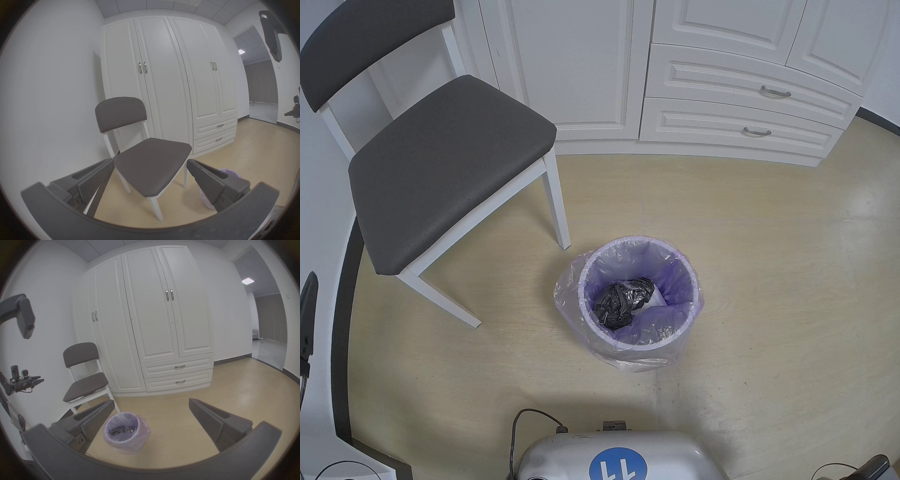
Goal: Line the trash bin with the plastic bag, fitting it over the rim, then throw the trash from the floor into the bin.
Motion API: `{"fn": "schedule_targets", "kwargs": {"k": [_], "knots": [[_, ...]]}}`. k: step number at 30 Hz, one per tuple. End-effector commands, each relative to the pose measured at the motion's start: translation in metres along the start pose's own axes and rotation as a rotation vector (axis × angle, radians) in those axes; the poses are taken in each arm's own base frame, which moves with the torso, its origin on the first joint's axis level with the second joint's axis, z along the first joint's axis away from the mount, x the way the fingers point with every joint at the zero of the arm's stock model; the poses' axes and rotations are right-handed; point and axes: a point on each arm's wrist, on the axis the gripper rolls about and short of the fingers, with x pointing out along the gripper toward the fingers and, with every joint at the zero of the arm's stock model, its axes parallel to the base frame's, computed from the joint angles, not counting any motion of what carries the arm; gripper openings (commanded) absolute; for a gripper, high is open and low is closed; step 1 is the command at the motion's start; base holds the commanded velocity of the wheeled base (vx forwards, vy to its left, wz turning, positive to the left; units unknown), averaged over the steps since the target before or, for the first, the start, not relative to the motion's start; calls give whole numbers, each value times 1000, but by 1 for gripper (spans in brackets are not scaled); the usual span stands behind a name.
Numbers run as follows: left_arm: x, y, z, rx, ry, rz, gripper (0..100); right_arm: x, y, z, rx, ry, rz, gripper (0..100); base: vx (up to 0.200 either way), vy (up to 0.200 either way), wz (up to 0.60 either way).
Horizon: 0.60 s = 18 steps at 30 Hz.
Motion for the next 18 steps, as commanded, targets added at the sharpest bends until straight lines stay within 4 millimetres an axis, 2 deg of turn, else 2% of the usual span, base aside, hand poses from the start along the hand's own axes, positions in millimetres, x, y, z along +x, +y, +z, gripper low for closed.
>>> {"fn": "schedule_targets", "kwargs": {"k": [1, 8, 18], "knots": [[-41, 14, 21, -41, -130, 76, 100, -50, 7, 10, 18, -198, 69, 100, 0, 0, 0], [-57, 16, 19, -39, -158, 95, 100, -58, 9, -1, 65, -220, 50, 100, 0, 0, 0], [-81, 15, 12, -12, -154, 154, 100, -56, 5, -14, 37, -188, -12, 100, 0, 0, 0]]}}
